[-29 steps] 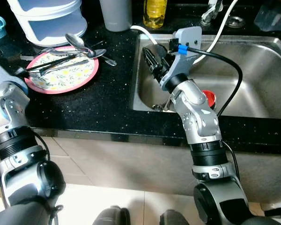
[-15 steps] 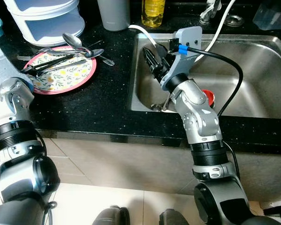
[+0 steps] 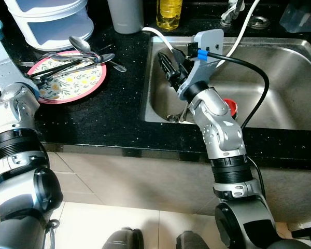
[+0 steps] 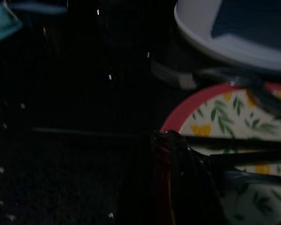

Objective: Kitchen organization

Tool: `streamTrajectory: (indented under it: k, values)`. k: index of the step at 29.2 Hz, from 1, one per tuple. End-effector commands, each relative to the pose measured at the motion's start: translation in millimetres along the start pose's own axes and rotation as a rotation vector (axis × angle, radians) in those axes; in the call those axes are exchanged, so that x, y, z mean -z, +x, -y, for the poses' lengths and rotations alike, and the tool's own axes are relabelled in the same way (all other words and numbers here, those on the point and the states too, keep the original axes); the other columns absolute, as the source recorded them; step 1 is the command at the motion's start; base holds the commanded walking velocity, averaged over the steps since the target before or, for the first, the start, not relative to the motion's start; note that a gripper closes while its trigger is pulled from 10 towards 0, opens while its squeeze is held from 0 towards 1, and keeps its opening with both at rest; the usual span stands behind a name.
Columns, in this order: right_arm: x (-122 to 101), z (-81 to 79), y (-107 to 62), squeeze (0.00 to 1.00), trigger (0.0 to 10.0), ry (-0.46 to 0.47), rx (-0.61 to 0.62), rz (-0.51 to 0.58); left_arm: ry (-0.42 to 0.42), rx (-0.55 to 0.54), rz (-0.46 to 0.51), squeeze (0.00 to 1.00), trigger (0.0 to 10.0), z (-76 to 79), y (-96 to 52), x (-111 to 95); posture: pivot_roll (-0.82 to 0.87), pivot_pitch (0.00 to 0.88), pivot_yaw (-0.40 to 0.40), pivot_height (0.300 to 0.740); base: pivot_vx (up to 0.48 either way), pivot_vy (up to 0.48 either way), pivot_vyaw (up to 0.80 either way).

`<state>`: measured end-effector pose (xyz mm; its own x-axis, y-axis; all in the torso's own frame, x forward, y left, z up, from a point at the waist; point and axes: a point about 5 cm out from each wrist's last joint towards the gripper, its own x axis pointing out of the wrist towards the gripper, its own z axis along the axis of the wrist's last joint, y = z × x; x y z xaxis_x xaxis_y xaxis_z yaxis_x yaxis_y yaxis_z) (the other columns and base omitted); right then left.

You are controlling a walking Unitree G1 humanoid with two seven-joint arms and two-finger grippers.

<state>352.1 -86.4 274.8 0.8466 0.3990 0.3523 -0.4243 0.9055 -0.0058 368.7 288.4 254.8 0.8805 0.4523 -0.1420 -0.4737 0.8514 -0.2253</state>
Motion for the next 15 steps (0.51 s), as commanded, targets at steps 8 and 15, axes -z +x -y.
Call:
streamTrajectory:
  k: [8,15]
  values:
    - [-2,-1.0,1.1,0.00,10.0,0.006,-0.002,0.013,-0.129,0.137,0.197,0.00,0.0,16.7,-13.6,-35,-0.02,0.102,0.065,0.740,0.000,0.000,0.00]
    - [-2,-0.9,0.5,0.00,10.0,0.006,0.004,0.016,-0.301,0.450,0.358,0.00,10.0,68.6,-45.4,-82,-0.02,0.102,0.072,0.740,0.000,0.000,0.00]
